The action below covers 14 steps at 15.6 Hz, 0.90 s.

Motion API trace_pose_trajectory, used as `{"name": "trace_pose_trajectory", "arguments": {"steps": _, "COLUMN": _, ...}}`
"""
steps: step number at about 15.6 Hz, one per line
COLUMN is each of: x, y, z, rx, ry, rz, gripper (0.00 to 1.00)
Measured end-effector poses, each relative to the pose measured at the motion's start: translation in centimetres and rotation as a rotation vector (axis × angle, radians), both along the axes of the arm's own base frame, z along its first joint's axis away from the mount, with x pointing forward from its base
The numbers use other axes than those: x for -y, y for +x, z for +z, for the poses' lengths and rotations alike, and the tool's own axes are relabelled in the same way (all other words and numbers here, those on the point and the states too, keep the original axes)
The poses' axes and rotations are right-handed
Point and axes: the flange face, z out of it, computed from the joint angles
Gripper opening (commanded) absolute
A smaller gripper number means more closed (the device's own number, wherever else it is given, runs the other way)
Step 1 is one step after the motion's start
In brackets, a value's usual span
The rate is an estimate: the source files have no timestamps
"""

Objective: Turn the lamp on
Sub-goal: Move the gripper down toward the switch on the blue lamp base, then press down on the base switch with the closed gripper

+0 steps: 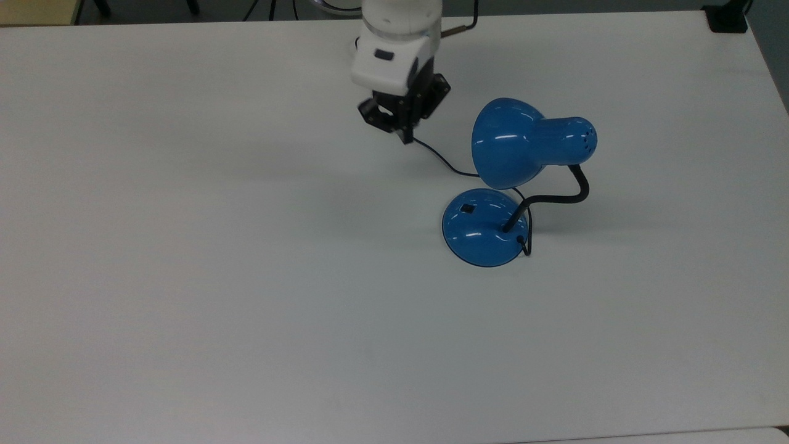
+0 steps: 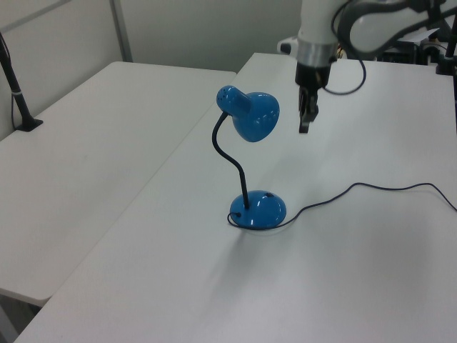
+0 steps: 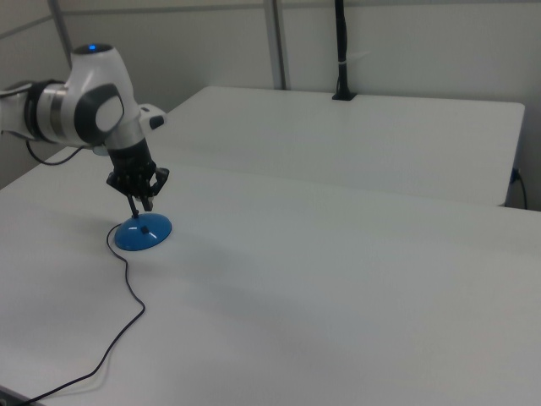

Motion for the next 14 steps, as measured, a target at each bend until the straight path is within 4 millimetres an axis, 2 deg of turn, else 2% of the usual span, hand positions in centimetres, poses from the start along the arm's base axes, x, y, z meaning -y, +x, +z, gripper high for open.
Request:
{"name": "trace_pose_trajectory", "arguments": {"steps": 4, "x": -1.3, "y": 1.7, "z": -3.8, "rx": 0.100, "ry": 0.129, "rz": 0.157, "gripper": 0.00}}
{"name": "trace_pose_trajectory", "arguments": {"steps": 7, "x": -2.6, "y": 1.9, "z": -6.6, "rx": 0.143, "ry": 0.143, "rz": 0.258, "gripper": 0.00}}
{"name": "trace_pose_trajectory", "arguments": {"steps": 14, "x": -5.2, "y": 2.1, "z": -10.3, "rx": 0.206, "ry": 0.153, "rz": 0.371, "gripper": 0.00}}
